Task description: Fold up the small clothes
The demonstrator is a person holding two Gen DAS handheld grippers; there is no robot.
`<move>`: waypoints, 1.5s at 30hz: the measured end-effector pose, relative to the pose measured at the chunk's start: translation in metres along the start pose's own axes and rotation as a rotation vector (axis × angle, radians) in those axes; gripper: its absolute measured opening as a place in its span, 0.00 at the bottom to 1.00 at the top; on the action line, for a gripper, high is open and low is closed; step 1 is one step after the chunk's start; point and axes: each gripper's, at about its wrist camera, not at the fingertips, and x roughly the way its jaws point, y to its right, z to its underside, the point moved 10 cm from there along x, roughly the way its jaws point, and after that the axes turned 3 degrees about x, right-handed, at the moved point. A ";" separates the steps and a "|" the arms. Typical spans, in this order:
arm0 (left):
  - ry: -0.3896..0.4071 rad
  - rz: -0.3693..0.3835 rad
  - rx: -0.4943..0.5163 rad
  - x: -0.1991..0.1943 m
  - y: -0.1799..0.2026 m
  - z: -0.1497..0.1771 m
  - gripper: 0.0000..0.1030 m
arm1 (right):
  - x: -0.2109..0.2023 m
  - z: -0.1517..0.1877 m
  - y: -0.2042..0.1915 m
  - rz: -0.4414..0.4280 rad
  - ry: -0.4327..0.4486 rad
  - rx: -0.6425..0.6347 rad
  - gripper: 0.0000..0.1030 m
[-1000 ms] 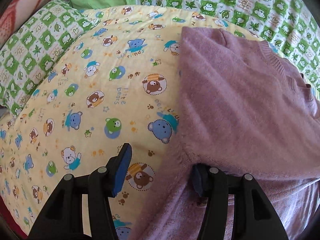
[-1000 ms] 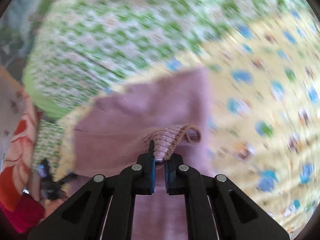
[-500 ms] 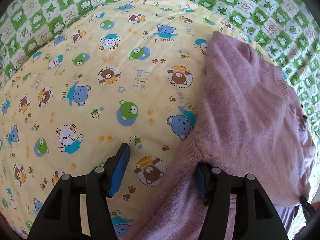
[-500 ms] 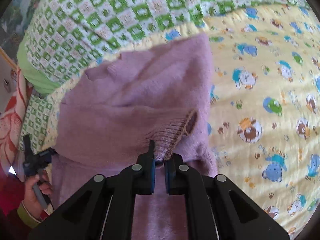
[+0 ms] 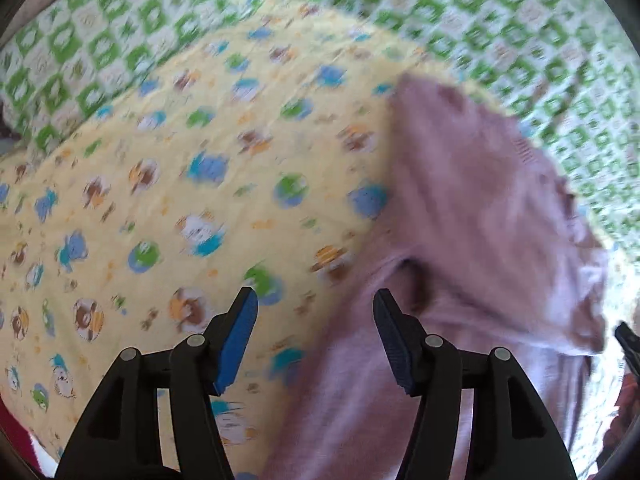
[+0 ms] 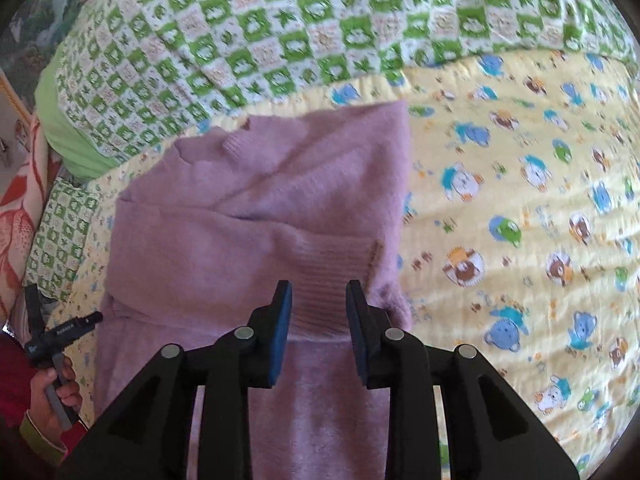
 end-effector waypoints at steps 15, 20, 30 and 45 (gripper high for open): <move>-0.038 0.022 0.148 0.070 0.076 -0.035 0.62 | 0.082 -0.007 0.018 -0.021 -0.089 0.091 0.25; -0.041 0.031 0.153 0.044 0.062 -0.019 0.62 | 0.055 -0.009 0.027 -0.043 -0.054 0.138 0.27; -0.091 0.011 0.149 -0.028 -0.006 0.066 0.67 | -0.009 0.038 0.015 -0.040 -0.049 0.137 0.40; -0.180 0.006 0.208 -0.068 -0.049 0.173 0.70 | -0.078 0.160 0.016 0.024 -0.092 0.159 0.43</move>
